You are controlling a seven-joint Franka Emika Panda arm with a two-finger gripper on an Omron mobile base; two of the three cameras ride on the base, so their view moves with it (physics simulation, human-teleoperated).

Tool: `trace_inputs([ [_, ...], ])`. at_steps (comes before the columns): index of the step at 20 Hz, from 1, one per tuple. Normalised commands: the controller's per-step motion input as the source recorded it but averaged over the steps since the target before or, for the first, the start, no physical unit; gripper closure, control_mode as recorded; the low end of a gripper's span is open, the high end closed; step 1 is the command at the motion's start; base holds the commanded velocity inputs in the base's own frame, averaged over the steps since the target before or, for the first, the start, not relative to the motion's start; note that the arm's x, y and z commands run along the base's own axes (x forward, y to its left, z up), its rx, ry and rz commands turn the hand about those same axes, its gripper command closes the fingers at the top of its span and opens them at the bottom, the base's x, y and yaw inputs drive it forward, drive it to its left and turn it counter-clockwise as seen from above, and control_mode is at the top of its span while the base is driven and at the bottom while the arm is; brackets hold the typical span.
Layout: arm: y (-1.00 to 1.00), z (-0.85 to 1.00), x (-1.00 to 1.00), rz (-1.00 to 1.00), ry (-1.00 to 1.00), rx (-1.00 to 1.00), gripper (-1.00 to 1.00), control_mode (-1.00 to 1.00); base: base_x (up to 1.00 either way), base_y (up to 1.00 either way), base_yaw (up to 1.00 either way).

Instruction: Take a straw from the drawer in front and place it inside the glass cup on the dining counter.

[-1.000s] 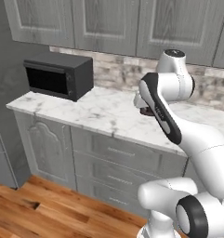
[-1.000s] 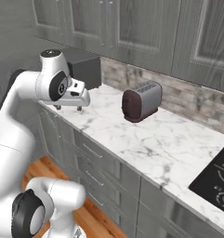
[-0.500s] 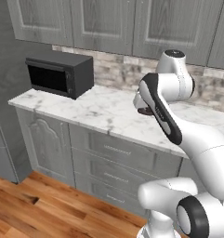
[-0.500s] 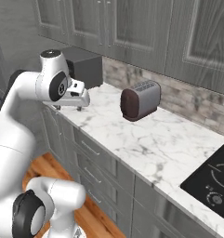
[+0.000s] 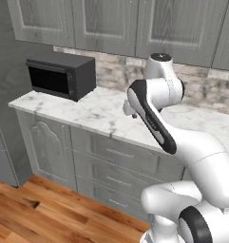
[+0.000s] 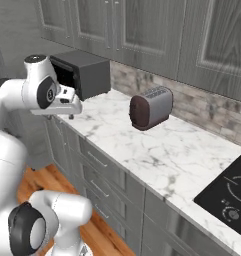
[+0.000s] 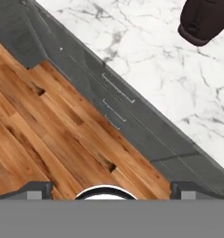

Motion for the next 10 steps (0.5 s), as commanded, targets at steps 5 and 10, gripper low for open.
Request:
trace_inputs([
  [5,1.00,-0.29,-0.05,0.00,0.00,-0.22,-1.00,-1.00,0.00,0.00,0.00],
  [10,1.00,-0.37,0.02,-0.02,-0.06,-0.24,-1.00,-1.00,0.00,0.00,0.00],
])
